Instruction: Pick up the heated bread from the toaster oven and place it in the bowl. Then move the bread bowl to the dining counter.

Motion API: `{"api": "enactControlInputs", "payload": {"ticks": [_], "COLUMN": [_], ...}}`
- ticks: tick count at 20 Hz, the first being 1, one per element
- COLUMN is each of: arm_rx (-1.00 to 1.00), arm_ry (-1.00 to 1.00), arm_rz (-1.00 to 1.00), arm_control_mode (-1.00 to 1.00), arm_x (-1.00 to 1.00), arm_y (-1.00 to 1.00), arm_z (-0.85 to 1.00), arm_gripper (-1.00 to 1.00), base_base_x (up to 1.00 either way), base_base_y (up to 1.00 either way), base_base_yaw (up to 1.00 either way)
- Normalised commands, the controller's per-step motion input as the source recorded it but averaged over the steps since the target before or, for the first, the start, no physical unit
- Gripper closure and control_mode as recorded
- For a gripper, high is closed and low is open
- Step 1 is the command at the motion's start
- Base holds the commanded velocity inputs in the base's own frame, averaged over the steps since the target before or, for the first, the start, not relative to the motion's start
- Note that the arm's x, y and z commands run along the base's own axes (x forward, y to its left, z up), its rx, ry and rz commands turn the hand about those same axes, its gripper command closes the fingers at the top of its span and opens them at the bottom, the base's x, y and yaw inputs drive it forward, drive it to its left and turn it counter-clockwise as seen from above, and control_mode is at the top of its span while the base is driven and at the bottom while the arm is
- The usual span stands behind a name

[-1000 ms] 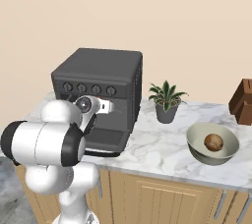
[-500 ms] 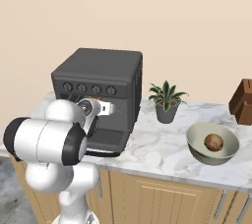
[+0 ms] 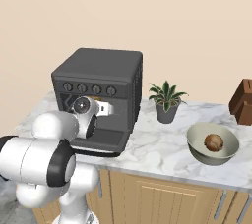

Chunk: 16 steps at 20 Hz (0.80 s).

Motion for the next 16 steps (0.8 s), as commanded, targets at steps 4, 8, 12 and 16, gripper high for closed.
{"api": "enactControlInputs", "payload": {"ticks": [4,8,12,16], "arm_rx": [-0.05,-0.05,-0.05,-0.06], "arm_ry": [0.18,0.19,0.19,0.19], "arm_rz": [0.0,0.0,0.0,0.0], "arm_control_mode": [-1.0,-1.0,-1.0,-1.0], "arm_x": [-0.41,-0.48,-0.57,-0.61], "arm_y": [0.0,0.0,-0.02,-0.03], "arm_z": [-0.1,-0.14,-0.18,-0.23], "arm_gripper": [-1.0,-1.0,-1.0,-1.0], "base_base_x": [0.0,0.0,0.0,0.0], "base_base_y": [0.0,0.0,0.0,0.0], "base_base_yaw": [0.0,0.0,0.0,0.0]}}
